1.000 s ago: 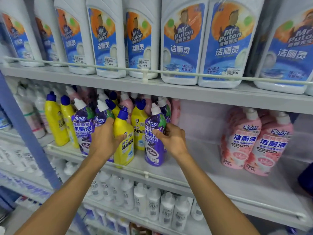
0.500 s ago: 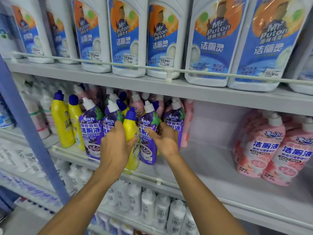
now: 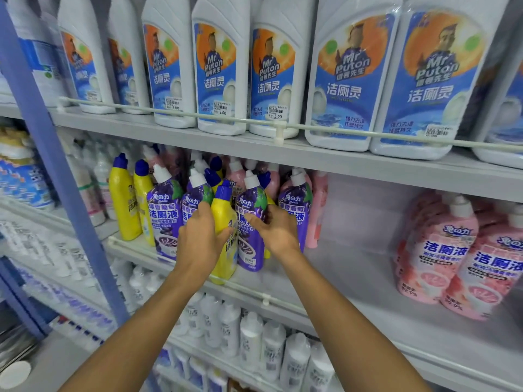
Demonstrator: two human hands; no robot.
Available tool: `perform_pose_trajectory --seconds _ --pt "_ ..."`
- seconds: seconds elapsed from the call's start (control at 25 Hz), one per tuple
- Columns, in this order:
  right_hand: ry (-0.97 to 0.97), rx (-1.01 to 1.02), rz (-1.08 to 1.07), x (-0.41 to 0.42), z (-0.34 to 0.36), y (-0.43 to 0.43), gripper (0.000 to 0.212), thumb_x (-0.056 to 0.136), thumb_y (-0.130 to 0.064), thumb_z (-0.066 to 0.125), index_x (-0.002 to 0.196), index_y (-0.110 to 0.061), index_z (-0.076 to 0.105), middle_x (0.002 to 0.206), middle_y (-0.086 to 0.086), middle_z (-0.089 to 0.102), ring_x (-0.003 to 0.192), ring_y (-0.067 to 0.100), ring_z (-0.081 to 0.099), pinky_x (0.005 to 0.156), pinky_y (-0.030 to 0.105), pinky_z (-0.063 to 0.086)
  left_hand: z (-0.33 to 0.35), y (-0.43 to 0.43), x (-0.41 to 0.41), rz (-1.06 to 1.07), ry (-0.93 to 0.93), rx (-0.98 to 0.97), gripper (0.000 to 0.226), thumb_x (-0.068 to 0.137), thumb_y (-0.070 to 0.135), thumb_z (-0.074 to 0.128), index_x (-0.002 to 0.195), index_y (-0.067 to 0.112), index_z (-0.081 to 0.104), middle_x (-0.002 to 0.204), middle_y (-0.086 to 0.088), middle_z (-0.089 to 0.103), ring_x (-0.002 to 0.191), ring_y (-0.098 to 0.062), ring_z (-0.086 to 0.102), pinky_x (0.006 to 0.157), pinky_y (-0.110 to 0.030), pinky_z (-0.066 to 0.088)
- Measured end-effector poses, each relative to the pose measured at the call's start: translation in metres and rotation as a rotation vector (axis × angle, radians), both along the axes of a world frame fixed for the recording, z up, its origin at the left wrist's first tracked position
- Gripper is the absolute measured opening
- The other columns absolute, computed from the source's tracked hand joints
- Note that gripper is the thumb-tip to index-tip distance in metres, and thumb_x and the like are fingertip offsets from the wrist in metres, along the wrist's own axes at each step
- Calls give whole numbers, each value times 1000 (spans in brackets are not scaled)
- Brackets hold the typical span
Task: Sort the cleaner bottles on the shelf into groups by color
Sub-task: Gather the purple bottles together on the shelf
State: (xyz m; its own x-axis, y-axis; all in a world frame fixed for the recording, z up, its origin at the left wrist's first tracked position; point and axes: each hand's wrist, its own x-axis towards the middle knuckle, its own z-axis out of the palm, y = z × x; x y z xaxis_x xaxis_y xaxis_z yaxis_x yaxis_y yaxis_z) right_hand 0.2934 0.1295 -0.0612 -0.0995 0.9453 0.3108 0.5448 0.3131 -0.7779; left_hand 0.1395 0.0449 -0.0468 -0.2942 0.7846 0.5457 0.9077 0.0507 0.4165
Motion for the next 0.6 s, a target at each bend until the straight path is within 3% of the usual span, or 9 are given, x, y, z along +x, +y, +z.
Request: perform_pose_trajectory --seconds 0.2,0.32,0.44,0.6 --pt "-292 43 84 24 17 -9 36 95 -47 61 103 -12 61 101 9 68 94 31 64 73 36 49 9 -11 -3 -48 61 -119 47 89 46 72 98 12 41 93 -13 62 87 -40 63 65 -42 43" --pt "-484 141 165 47 22 -22 37 99 -42 56 112 -8 56 113 16 61 105 35 57 84 42 51 16 -25 -13 -131 138 -256 54 88 54 68 109 9 47 93 -9 60 86 -36 62 68 -45 50" --pt "-579 176 199 70 25 -36 39 98 -45 56 117 -11 55 115 13 58 106 32 56 86 44 52 24 -46 -19 -146 278 -432 54 89 65 58 105 15 45 87 0 49 83 -28 56 65 -39 45" --pt "-675 201 165 96 27 -48 49 95 -49 59 123 -9 51 123 12 55 115 32 50 91 45 51 35 -61 1 -218 436 -458 71 90 71 49 135 16 45 115 -6 57 108 -29 57 80 -42 52"
